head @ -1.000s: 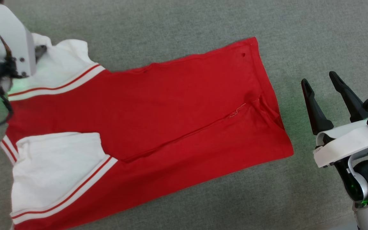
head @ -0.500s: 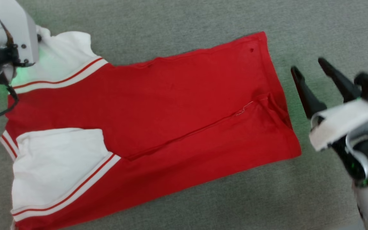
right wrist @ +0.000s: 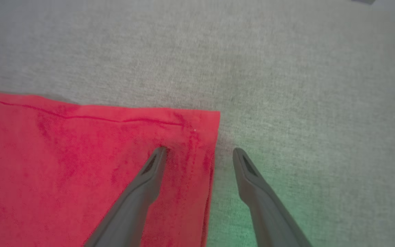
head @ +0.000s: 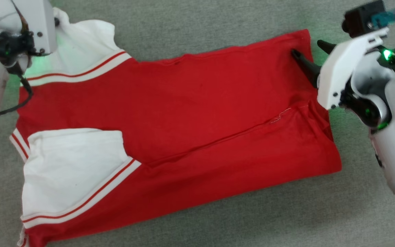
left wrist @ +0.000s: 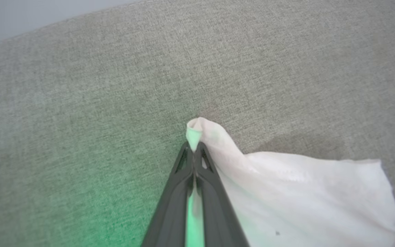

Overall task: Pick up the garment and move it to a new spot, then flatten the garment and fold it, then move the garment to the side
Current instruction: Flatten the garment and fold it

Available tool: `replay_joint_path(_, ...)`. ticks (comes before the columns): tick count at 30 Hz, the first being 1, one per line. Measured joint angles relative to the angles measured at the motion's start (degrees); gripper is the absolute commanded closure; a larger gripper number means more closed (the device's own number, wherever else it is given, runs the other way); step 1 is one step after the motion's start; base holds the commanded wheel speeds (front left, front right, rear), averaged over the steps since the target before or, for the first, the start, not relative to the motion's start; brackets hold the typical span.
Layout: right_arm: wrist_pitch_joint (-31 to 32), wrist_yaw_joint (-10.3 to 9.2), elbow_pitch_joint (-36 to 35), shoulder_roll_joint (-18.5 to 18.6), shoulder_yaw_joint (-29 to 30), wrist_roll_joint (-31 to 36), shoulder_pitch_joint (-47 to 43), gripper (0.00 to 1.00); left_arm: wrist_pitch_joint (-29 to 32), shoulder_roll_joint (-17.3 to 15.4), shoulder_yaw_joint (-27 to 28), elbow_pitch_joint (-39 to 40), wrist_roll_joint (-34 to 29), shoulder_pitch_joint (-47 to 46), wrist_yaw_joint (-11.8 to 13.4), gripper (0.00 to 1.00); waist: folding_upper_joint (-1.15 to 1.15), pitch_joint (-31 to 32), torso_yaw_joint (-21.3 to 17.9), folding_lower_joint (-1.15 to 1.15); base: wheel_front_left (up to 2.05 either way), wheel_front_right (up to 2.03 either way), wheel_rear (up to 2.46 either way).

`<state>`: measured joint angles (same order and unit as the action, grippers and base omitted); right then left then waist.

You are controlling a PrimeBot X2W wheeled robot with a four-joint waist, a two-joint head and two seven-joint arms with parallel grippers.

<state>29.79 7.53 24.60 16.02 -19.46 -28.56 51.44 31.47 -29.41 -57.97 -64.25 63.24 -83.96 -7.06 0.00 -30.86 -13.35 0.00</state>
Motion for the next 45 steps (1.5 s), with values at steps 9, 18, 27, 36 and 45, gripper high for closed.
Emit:
replay_joint_path(9, 5.39, 0.0, 10.62, 0.71, -8.24, -5.99, 9.22, 1.0, -1.62, 1.19, -0.18, -0.52, 0.19, -0.71, -0.1, 1.0, 0.0, -0.68, 1.32, 0.0, 0.0, 0.0, 0.0)
replay_joint_path(18, 1.92, 0.01, 11.92, 4.15, -12.98, -9.02, 10.65, 1.0, -2.77, 1.12, -0.62, 1.63, 0.84, -0.67, -0.34, 1.0, 0.0, 0.36, 2.81, 0.0, 0.0, 0.0, 0.0)
replay_joint_path(27, -1.04, 0.01, 6.32, 10.96, -15.13, -11.26, 7.18, 1.0, -0.63, -2.25, -3.72, 11.31, 0.78, -1.19, -0.34, 1.0, 0.0, 3.39, 5.68, 0.0, 0.0, 0.0, 0.0)
replay_joint_path(36, 1.6, 0.0, -3.26, 18.19, -13.05, -12.4, -0.35, 1.0, 3.57, -8.03, -4.87, 23.84, 1.43, 2.21, 1.86, 1.0, 0.0, 7.06, 9.33, 0.0, 0.0, 0.0, 0.0)
replay_joint_path(45, 7.98, 0.0, -13.48, 23.36, -6.33, -14.18, -13.28, 1.0, 9.05, -21.19, -5.31, 52.71, 5.93, 14.93, 15.68, 1.0, 0.0, 10.07, 12.24, 0.0, 0.0, 0.0, 0.0)
